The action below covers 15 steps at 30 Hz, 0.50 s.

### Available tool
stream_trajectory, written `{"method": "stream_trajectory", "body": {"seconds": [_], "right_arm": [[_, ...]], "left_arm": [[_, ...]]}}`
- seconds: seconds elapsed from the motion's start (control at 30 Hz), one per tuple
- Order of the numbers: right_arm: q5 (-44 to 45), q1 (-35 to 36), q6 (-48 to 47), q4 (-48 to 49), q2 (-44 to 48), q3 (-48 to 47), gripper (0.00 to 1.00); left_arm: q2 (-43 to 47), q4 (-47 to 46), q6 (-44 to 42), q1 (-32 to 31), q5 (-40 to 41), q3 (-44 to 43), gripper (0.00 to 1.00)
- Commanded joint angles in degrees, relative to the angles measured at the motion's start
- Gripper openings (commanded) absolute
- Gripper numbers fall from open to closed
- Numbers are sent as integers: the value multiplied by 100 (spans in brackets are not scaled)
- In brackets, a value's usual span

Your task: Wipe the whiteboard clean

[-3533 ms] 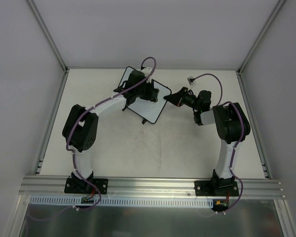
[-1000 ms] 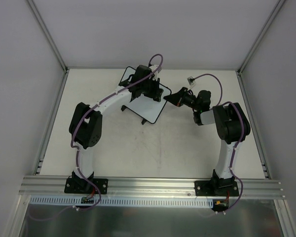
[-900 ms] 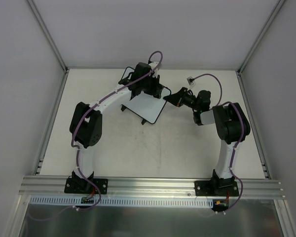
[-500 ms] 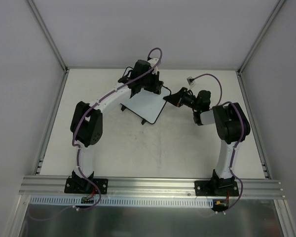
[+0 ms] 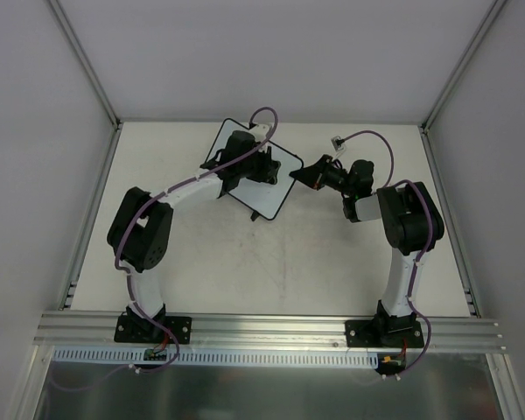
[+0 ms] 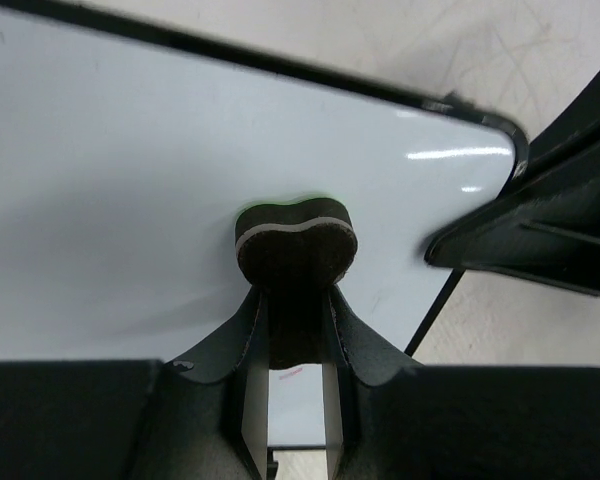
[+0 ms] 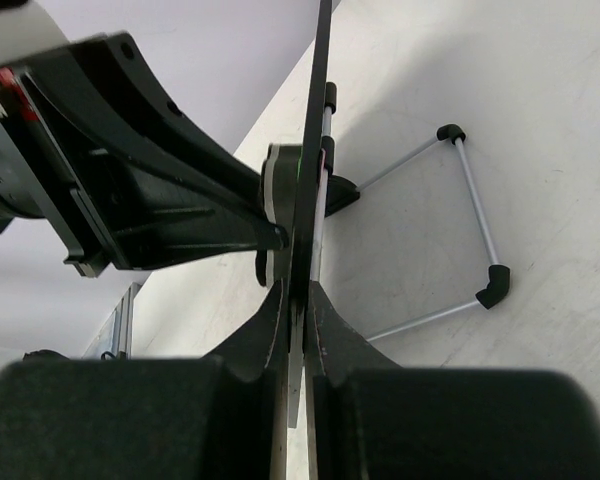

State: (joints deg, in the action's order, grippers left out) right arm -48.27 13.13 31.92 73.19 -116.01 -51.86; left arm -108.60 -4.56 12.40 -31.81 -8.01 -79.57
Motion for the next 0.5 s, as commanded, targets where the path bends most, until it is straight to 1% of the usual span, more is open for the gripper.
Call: {"method": "stream_trajectory", "body": {"seconds": [0.0, 0.07, 0.43, 0.47], "right_arm": [[-815, 234, -257, 1453, 315, -18, 0], [-815, 243, -265, 1453, 324, -26, 0], [-815, 243, -266, 1453, 324, -9, 0], [-815, 234, -265, 1453, 324, -17, 0]], "left_arm": [[22, -35, 148, -18, 142, 705, 0], [32, -211, 175, -18, 168, 1029, 0], [-179, -1178, 394, -27, 283, 2006, 0], [-162, -1266, 420, -53, 309, 2198, 0]]}}
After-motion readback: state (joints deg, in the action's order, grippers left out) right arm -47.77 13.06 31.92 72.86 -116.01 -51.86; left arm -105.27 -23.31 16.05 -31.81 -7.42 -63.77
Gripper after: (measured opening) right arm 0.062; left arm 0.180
